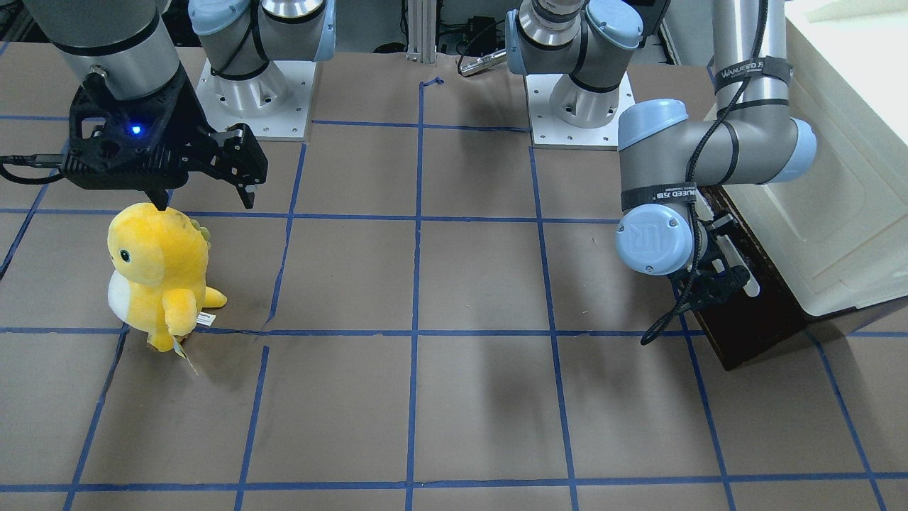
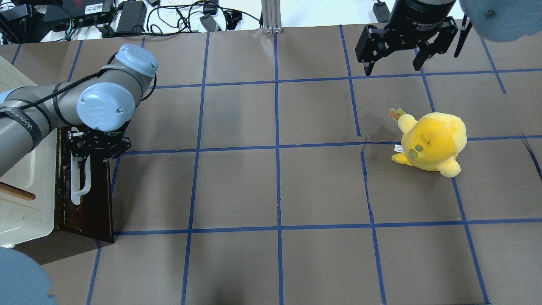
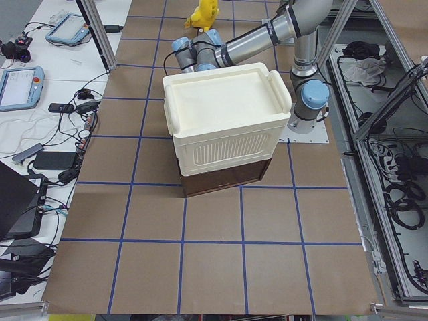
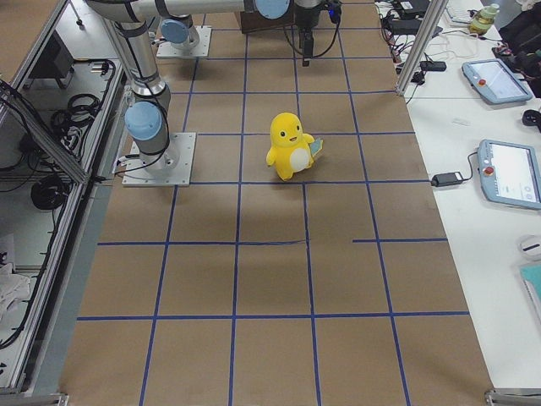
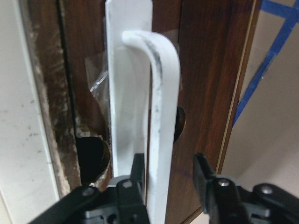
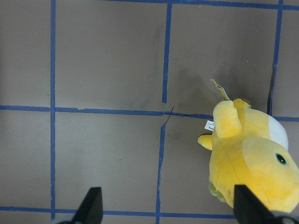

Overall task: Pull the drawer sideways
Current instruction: 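Close the left gripper around the white bar handle, then pull the handle with the left gripper, sliding the drawer outward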

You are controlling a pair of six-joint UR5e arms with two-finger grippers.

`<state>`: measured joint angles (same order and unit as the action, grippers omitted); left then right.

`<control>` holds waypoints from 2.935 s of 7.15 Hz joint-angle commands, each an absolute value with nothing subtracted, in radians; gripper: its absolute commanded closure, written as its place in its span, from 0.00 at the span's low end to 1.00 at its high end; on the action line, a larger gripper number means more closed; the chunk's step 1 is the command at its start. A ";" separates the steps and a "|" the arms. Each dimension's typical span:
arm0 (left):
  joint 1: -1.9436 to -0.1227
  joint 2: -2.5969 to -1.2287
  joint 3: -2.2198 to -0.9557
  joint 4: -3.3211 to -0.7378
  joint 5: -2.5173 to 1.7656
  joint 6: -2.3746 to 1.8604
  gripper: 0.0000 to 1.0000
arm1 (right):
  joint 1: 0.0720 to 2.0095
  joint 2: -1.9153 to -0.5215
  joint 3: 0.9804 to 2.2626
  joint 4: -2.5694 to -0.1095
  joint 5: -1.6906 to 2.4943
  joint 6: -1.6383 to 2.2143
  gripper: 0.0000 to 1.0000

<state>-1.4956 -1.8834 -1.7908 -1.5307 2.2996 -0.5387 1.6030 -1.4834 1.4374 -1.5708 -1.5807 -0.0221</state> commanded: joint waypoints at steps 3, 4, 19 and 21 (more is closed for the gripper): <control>-1.497 -1.875 -1.790 -1.562 2.301 -0.546 0.99 | 1.603 -1.483 1.437 -1.571 -1.582 -0.021 0.00; -1.497 -1.873 -1.787 -1.566 2.301 -0.546 0.99 | 1.603 -1.483 1.437 -1.571 -1.582 -0.021 0.00; -1.509 -1.888 -1.773 -1.572 2.298 -0.549 0.99 | 1.603 -1.483 1.437 -1.571 -1.582 -0.021 0.00; -1.512 -1.891 -1.772 -1.572 2.296 -0.549 0.99 | 1.603 -1.483 1.437 -1.571 -1.580 -0.023 0.00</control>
<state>-1.5107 -1.8895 -1.7728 -1.5722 2.2977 -0.5492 1.6030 -1.4834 1.4374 -1.5708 -1.5812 -0.0219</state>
